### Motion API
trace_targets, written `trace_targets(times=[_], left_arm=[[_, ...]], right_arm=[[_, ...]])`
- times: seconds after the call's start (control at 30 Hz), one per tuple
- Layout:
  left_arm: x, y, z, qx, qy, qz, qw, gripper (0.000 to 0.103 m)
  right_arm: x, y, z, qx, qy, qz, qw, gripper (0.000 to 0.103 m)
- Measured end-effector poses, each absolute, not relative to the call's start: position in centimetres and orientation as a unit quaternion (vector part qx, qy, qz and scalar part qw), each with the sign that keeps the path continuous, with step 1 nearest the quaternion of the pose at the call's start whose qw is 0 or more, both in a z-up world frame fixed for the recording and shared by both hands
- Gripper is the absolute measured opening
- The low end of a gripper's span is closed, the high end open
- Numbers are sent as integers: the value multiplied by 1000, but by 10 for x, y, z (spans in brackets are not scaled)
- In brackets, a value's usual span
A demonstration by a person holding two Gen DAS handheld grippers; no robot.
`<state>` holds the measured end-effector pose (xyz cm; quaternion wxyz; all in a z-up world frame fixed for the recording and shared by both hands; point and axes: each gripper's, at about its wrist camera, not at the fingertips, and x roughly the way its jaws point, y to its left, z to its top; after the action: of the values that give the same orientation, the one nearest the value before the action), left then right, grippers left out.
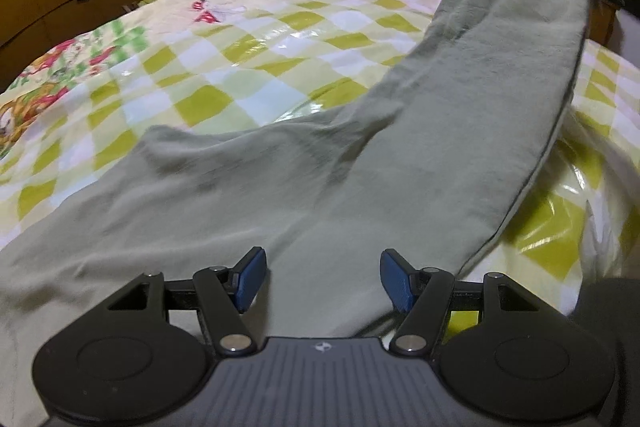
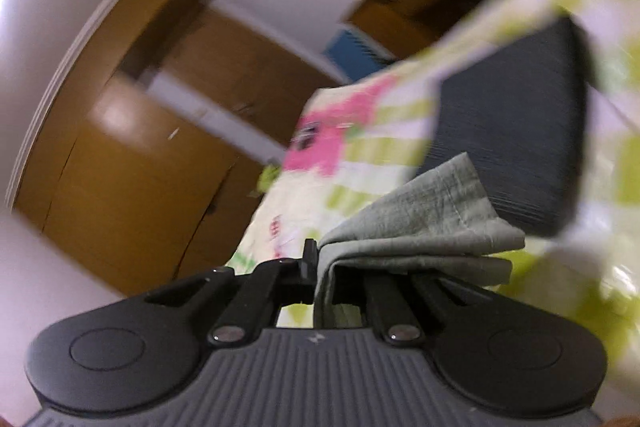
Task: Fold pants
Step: 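Fold the held hems with the right gripper over onto the waistband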
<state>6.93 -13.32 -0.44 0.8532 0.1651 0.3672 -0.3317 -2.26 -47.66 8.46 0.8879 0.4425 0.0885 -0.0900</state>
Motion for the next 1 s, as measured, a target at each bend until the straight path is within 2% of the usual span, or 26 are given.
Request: trace_targets(times=[0.1, 0.23, 0.37, 0.47, 0.53, 0.77, 0.87, 0.9, 0.97, 1.0], left_arm=[[64, -100, -2, 156, 362, -314, 864, 76], [56, -47, 2, 141, 359, -282, 878, 76], [49, 1, 4, 116, 360, -247, 892, 76], [44, 27, 3, 97, 363, -228, 898, 76], [42, 41, 1, 79, 367, -221, 900, 76], [44, 62, -6, 28, 370, -226, 901, 76], [45, 64, -7, 18, 367, -229, 902, 76], [45, 66, -8, 10, 366, -230, 901, 76], [45, 71, -8, -6, 366, -233, 901, 76], [45, 73, -8, -12, 365, -234, 901, 76]], right_arm=[[15, -418, 109, 381, 126, -31, 915, 5], [72, -314, 116, 278, 193, 49, 940, 5], [120, -199, 97, 167, 262, 128, 942, 5], [138, -116, 67, 61, 311, 183, 931, 5], [136, -81, 47, 30, 339, 209, 917, 5], [114, -22, 24, -124, 326, 217, 912, 5], [129, -16, 18, -130, 341, 211, 907, 7], [134, -20, 19, -107, 349, 208, 907, 8], [141, -33, 22, -47, 363, 197, 909, 19], [145, -40, 23, -18, 367, 195, 909, 31]])
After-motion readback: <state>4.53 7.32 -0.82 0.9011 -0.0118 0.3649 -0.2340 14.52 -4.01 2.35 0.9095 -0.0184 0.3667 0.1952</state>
